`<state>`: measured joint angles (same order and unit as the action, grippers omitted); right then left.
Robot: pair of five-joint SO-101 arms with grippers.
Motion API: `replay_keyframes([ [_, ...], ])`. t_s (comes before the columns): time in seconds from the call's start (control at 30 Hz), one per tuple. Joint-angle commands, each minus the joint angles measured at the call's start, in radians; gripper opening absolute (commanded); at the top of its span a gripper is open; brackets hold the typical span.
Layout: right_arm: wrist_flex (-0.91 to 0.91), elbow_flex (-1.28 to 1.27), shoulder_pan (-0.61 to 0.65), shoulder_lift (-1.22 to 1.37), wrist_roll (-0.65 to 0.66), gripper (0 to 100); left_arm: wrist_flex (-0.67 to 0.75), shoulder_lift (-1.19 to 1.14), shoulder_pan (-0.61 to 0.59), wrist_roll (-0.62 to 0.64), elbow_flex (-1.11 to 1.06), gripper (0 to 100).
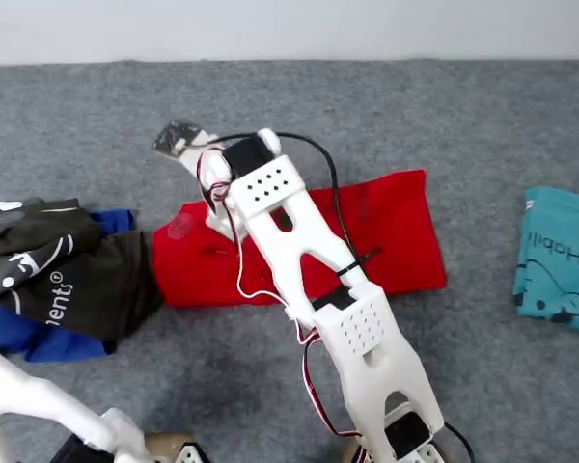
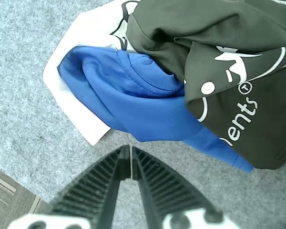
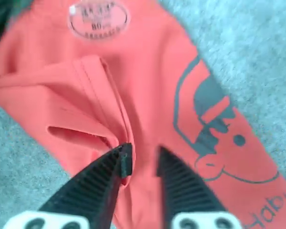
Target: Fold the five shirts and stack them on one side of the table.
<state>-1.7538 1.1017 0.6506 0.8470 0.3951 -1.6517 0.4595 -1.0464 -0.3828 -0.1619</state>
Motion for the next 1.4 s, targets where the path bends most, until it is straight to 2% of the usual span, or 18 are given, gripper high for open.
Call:
replay_keyframes([
  [0.0, -0.045, 0.037, -0.005, -0.081, 0.008, 2.0, 0.014, 0.025, 0.005, -0.008, 0.004, 1],
  [0.3, -0.041, -0.347, 0.131, -0.335, 0.008, 1.0, 0.014, 0.025, 0.005, -0.008, 0.004, 1],
  [0.47, 0.013, -0.4, 0.159, -0.291, 0.011, 1.0, 0.014, 0.023, 0.005, -0.008, 0.004, 1],
  [0.7, 0.248, -0.287, 0.081, -0.091, 0.072, 1.0, 0.052, 0.031, 0.005, -0.018, -0.07, 1],
  [0.9, 0.263, -0.129, 0.076, 0.073, 0.071, 1.0, 0.055, 0.031, 0.0, -0.052, -0.087, 1],
  [1.0, 0.216, -0.032, 0.076, 0.102, 0.068, 1.0, 0.055, 0.031, 0.003, -0.052, -0.087, 1],
  [1.23, -0.036, 0.206, 0.074, 0.104, 0.068, 1.0, 0.055, 0.032, 0.003, -0.052, -0.087, 1],
  [1.37, -0.045, 0.19, 0.058, 0.064, 0.025, 1.0, 0.055, 0.032, 0.005, -0.052, -0.087, 1],
])
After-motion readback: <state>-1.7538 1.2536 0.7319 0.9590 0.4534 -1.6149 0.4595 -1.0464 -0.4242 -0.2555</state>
